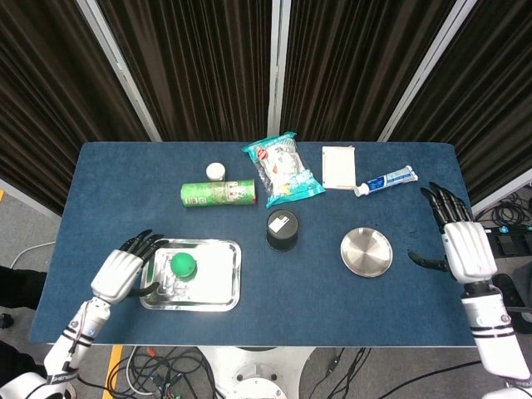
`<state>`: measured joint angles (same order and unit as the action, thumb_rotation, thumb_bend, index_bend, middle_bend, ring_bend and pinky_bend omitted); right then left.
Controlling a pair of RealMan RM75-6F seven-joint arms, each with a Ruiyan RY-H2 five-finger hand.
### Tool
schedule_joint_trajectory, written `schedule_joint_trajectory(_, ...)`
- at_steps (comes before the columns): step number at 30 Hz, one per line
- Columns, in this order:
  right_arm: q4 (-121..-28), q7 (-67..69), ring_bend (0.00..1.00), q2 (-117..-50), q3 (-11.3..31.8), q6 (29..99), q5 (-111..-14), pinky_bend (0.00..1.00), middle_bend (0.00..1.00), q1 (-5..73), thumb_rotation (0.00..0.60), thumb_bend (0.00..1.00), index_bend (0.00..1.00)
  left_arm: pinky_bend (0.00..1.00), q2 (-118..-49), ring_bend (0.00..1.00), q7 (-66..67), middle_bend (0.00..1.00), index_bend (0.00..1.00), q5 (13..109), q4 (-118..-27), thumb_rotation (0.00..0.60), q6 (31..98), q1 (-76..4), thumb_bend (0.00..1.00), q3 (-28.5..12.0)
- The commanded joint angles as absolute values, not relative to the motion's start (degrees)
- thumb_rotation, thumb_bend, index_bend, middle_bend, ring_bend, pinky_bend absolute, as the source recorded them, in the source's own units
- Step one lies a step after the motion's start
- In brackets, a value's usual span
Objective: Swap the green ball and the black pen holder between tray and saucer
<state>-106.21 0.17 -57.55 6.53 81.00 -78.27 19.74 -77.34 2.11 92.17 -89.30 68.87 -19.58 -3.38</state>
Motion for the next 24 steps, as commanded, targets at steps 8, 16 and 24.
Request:
schedule_joint_trajectory(8, -104.1, 3.0, 0.00, -60.0, 3.5, 85.5, -82.1, 0.10, 0.01, 13.7, 0.600, 0.00, 0.00, 0.26, -80.9, 0.05, 2.2, 0.13, 0.15, 89.7, -87.5, 0.600, 64.1, -23.2, 0.17, -2.6)
schedule_joint_trajectory(16, -102.4, 3.9, 0.00, -60.5, 4.7, 84.3, -81.4, 0.10, 0.01, 13.3, 0.600, 0.00, 0.00, 0.28, -83.3, 0.06, 2.8, 0.14, 0.16, 90.1, -86.3, 0.600, 62.1, -25.6, 0.16, -1.9)
schedule_joint_trajectory(24, -101.7, 5.1, 0.00, -60.3, 5.3, 84.1, -81.7, 0.10, 0.00, 12.5, 0.600, 0.00, 0.00, 0.32, -86.1, 0.10, 3.6, 0.17, 0.19, 89.1, -83.1, 0.600, 59.9, -28.0, 0.20, -2.0)
